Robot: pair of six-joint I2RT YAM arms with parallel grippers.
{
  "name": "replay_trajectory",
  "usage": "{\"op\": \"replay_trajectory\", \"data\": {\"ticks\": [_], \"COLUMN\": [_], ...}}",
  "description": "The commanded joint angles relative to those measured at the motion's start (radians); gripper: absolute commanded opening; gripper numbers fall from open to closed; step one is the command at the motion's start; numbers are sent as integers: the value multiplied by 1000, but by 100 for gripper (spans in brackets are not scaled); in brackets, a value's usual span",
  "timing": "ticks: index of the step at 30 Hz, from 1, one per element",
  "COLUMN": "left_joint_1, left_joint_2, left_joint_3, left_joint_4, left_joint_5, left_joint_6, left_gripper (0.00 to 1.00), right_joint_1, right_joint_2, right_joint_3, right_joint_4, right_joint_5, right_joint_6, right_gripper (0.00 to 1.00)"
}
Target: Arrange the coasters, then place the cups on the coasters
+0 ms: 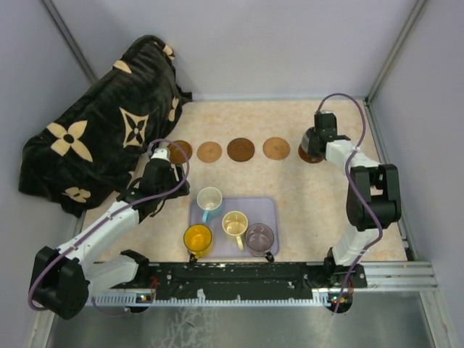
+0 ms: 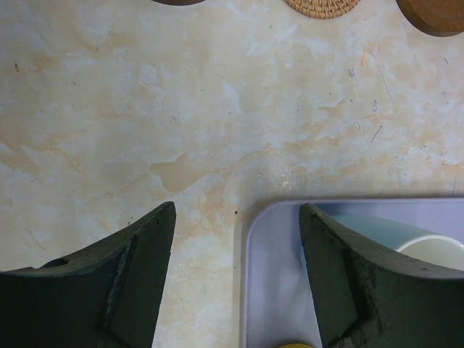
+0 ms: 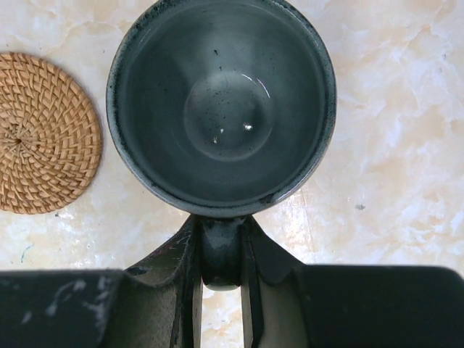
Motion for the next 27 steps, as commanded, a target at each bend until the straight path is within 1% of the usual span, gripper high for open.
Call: {"op": "replay_trajectory", "data": {"ticks": [1, 10, 16, 21, 26, 27], "left_joint_1": [-3, -2, -2, -3, -3, -2], "left_joint_2": [8, 1, 2, -8, -24, -26], "left_joint_3": [19, 19, 19, 18, 13, 13], "left_joint_4": [24, 18, 17, 10, 4, 3], "left_joint_5": [-3, -11, -8, -11, -17, -18], "left_joint_6": [0, 1, -3, -4, -6, -7], "left_gripper": [75, 75, 75, 75, 75, 75], "right_joint_1": [-7, -7, -7, -7, -7, -7], "right_joint_2": [-13, -61, -66, -122, -150, -156], "right_joint_3": [34, -14, -23, -37, -62, -68], "right_joint_4": [117, 117, 99, 89, 80, 80], "right_joint_5": [3, 1, 11, 13, 23, 23], "right_joint_6": [3, 34, 37, 46, 47, 47], "right_gripper": [0, 0, 13, 18, 26, 31]}}
